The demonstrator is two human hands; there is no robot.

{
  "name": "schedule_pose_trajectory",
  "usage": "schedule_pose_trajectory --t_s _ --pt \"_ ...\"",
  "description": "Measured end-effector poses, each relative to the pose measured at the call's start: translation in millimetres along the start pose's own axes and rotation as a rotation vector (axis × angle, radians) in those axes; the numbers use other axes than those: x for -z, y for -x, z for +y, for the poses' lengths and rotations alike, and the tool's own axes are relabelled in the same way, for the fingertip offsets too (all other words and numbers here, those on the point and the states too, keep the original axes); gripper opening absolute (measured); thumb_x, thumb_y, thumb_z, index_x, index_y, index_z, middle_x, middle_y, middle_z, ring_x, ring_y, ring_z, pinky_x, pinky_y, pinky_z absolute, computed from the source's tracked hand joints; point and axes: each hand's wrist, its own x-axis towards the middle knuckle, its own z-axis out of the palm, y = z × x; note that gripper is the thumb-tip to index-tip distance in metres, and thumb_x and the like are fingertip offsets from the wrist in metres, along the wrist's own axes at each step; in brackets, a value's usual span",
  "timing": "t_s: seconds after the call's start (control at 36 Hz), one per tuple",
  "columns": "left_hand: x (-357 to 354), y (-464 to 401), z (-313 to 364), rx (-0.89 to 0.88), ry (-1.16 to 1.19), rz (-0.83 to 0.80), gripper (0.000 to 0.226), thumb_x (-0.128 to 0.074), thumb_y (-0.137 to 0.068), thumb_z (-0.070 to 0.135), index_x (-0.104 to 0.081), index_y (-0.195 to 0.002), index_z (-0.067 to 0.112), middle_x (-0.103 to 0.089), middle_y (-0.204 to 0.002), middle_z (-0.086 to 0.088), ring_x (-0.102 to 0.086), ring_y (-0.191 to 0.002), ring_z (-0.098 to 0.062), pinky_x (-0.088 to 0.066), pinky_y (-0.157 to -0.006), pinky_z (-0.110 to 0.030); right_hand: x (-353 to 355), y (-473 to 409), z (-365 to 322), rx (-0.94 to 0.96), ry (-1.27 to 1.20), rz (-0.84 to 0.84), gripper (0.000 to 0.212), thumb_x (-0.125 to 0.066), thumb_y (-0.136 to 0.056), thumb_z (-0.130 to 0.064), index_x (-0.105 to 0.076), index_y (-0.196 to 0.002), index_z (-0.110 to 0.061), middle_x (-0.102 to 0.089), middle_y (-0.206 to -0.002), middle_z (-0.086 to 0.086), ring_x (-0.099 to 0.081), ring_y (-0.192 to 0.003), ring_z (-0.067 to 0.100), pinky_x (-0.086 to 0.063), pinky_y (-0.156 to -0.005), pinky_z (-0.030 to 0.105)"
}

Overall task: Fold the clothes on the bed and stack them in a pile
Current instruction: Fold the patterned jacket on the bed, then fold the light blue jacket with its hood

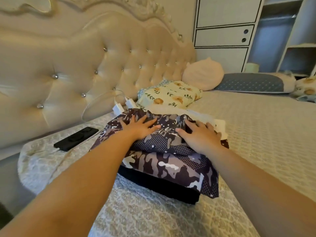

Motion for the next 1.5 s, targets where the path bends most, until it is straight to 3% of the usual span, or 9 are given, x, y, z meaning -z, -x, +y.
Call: schedule_pose_trajectory --t_s 0.25,0.39,0.5,0.64,0.69,0.78,1.06,1.42,1.5 --pt "-46.1 -30.2 -20.4 -0.086 0.086 0.005 0.052 -0.026 -0.101 0.047 -0.004 -0.149 0.043 0.001 -0.161 0.003 0.003 -0.147 -0.024 0.01 -0.112 -0.057 -63.1 -23.3 14.6 -0.05 -0.052 -0.012 0.086 -0.013 -0.069 -0.091 -0.011 -0.145 -0.053 0.006 -0.158 -0.017 0.008 -0.146 0.025 -0.006 -0.112 0.062" --pt "-40.3 -22.3 -19.0 0.029 0.097 -0.085 0.057 -0.015 -0.094 0.065 0.003 -0.146 0.051 0.012 -0.16 0.004 0.01 -0.146 -0.034 0.008 -0.109 -0.067 -61.7 -18.3 15.3 -0.017 -0.051 -0.084 0.085 -0.012 -0.072 -0.089 -0.005 -0.147 -0.049 0.012 -0.158 -0.016 0.014 -0.146 0.024 -0.005 -0.114 0.062" --pt "-4.7 2.6 -1.8 0.091 0.22 -0.208 0.056 -0.012 -0.101 0.05 0.001 -0.152 0.031 0.003 -0.161 -0.009 0.004 -0.147 -0.033 0.0 -0.118 -0.052 -35.2 -4.1 26.5 0.056 0.002 -0.154 0.075 -0.018 -0.084 -0.079 -0.004 -0.149 -0.045 0.008 -0.159 -0.012 0.008 -0.147 0.022 -0.009 -0.115 0.058" --pt "29.2 54.3 67.4 -0.011 0.185 0.164 0.059 -0.02 -0.101 0.052 -0.047 -0.139 0.017 -0.042 -0.146 -0.013 -0.04 -0.132 -0.031 -0.032 -0.109 -0.045 -0.8 48.4 35.6 0.158 -0.027 0.067 0.042 -0.043 -0.096 -0.046 -0.047 -0.135 -0.032 -0.047 -0.138 -0.001 -0.05 -0.117 0.023 -0.047 -0.084 0.035" --pt "22.5 86.6 108.8 -0.136 0.134 0.29 0.051 -0.028 -0.1 0.052 -0.047 -0.139 0.025 -0.038 -0.15 -0.003 -0.032 -0.138 -0.025 -0.026 -0.111 -0.053 10.9 86.7 50.6 0.153 -0.087 0.16 0.037 -0.044 -0.096 -0.04 -0.052 -0.132 -0.031 -0.054 -0.129 -0.001 -0.056 -0.103 0.022 -0.046 -0.071 0.031" --pt "-11.0 143.9 174.2 -0.341 0.124 0.289 0.049 -0.039 -0.097 0.051 -0.04 -0.142 0.032 -0.029 -0.154 0.006 -0.018 -0.144 -0.018 -0.009 -0.114 -0.058 19.0 147.8 93.3 0.11 -0.069 0.207 0.039 -0.042 -0.097 -0.04 -0.049 -0.134 -0.032 -0.051 -0.132 -0.003 -0.048 -0.116 0.021 -0.047 -0.082 0.034" --pt "-89.0 258.9 397.4 -0.712 0.13 0.133 0.062 -0.047 -0.094 0.048 -0.022 -0.149 0.036 -0.028 -0.154 0.008 -0.023 -0.141 -0.02 -0.02 -0.112 -0.057 61.5 325.3 304.6 -0.329 -0.086 0.279 0.058 -0.051 -0.094 -0.033 -0.028 -0.146 -0.027 -0.056 -0.127 -0.001 -0.047 -0.118 0.02 -0.043 -0.086 0.034" --pt "-164.0 363.0 636.0 -1.045 0.022 -0.172 0.064 -0.043 -0.095 0.047 -0.013 -0.15 0.037 -0.025 -0.156 0.005 -0.024 -0.141 -0.022 -0.018 -0.11 -0.061 126.4 510.0 533.7 -0.943 0.324 0.484 0.066 -0.056 -0.09 -0.029 -0.026 -0.146 -0.012 -0.033 -0.147 0.011 -0.026 -0.137 0.03 -0.029 -0.107 0.044" --pt "-174.9 370.0 666.8 -1.068 -0.007 -0.225 0.067 -0.046 -0.094 0.045 -0.012 -0.151 0.037 -0.022 -0.157 0.005 -0.022 -0.142 -0.024 -0.016 -0.112 -0.062 132.4 533.2 572.8 -1.118 0.425 0.379 0.067 -0.046 -0.097 -0.036 -0.012 -0.15 -0.014 -0.017 -0.155 0.011 -0.014 -0.143 0.03 -0.017 -0.113 0.046"
